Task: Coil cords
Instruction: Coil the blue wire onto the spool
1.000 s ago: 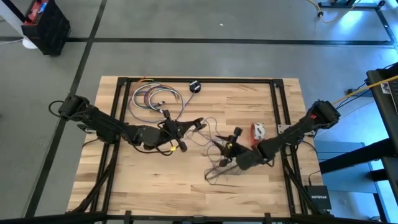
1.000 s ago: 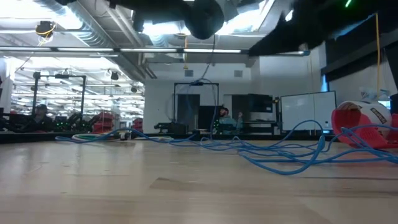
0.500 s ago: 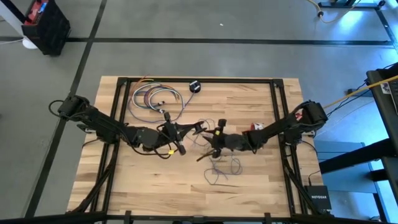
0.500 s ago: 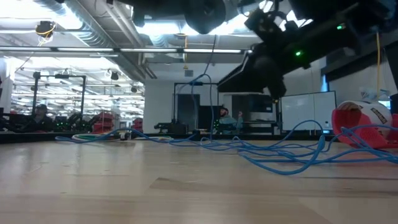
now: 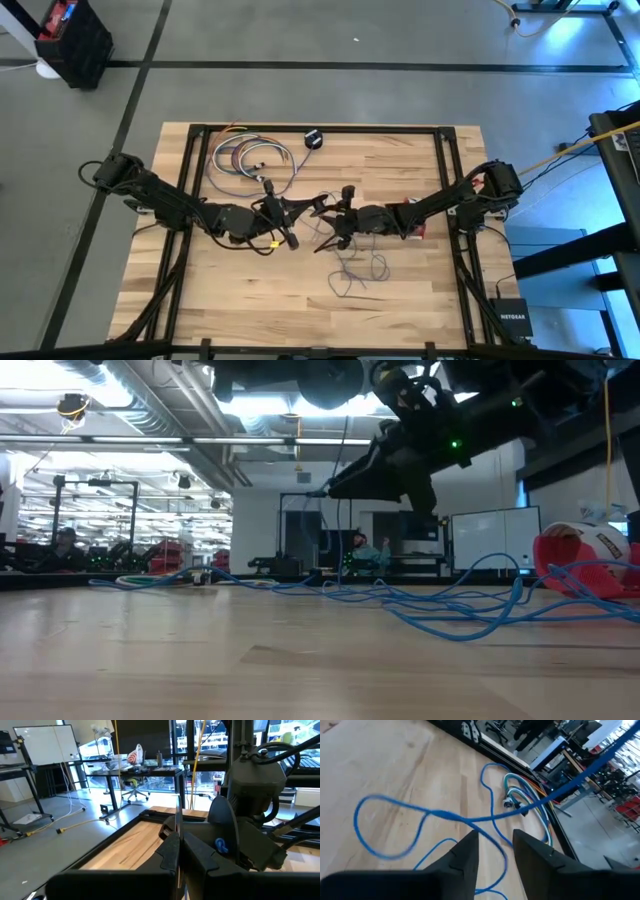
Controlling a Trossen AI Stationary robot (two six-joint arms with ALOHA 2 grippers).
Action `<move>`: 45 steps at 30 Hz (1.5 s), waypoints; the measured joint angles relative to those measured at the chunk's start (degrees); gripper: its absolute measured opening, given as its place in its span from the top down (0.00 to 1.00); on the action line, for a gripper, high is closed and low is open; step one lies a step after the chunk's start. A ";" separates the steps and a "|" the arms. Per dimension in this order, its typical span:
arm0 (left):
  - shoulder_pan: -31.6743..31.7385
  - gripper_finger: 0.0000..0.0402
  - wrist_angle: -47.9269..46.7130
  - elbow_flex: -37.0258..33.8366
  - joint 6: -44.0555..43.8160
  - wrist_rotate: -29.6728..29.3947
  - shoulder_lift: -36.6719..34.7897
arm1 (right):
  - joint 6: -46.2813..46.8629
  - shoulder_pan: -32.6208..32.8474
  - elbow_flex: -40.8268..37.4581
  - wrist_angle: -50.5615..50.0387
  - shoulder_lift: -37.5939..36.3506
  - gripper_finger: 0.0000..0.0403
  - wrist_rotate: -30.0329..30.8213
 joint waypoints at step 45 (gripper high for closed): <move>-4.22 0.99 -6.18 0.04 18.52 -15.64 -19.55 | 25.69 24.20 2.43 -27.43 -2.23 0.80 13.92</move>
